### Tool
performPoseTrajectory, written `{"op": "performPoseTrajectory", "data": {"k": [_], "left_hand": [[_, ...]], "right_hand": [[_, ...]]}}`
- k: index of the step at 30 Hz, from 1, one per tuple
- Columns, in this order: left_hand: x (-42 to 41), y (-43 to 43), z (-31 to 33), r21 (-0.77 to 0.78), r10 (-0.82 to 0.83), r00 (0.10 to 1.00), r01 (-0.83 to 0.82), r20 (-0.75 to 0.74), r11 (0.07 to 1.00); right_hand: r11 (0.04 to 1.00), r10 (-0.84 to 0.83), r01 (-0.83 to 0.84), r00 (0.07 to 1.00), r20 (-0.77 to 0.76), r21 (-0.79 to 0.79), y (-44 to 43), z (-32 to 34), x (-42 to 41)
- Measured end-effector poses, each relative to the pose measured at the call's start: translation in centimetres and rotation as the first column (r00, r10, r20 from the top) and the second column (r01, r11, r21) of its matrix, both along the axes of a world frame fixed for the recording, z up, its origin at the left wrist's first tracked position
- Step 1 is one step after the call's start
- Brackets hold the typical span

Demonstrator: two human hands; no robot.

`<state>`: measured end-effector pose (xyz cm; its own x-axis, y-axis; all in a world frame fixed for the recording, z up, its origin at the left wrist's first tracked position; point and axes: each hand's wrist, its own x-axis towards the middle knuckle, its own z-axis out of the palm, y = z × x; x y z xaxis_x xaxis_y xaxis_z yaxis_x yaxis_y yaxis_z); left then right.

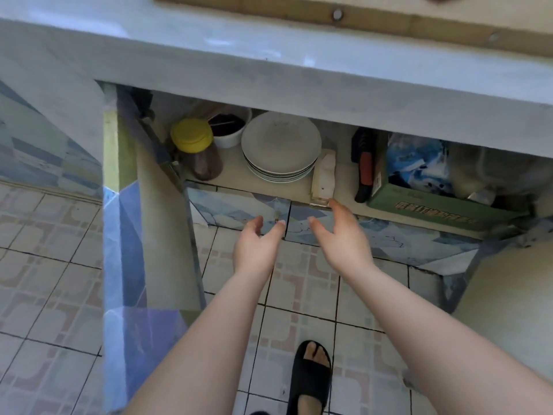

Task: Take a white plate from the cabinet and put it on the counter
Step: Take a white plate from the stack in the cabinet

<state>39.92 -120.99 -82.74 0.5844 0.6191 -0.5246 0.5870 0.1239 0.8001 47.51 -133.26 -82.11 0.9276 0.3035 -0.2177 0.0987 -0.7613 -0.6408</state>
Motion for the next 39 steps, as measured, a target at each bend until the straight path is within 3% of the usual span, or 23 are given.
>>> {"op": "performPoseTrajectory", "data": {"k": [7, 14, 18, 22, 39], "left_hand": [[6.7, 3.3, -6.0, 0.030, 0.155, 0.973, -0.163, 0.168, 0.986], [12.7, 8.6, -8.6, 0.135, 0.128, 0.912, -0.195, 0.390, 0.971], [14.9, 11.1, -10.5, 0.209, 0.125, 0.934, -0.203, 0.334, 0.957], [16.5, 12.9, -11.4, 0.136, 0.101, 0.951, -0.146, 0.291, 0.980], [17.0, 13.6, -13.7, 0.159, -0.011, 0.892, -0.068, 0.451, 0.985]], "right_hand": [[0.985, -0.046, 0.052, 0.998, -0.036, 0.165, 1.6, -7.1, 5.9], [0.961, -0.120, 0.128, 0.992, -0.049, 0.247, 5.3, -11.6, 13.8], [0.951, -0.112, 0.093, 0.993, 0.049, 0.296, 7.1, -12.9, 17.0], [0.931, -0.123, 0.109, 0.992, 0.019, 0.348, 8.0, -13.8, 18.9], [0.882, -0.100, 0.021, 0.985, 0.143, 0.471, 8.9, -15.3, 19.9]]}}
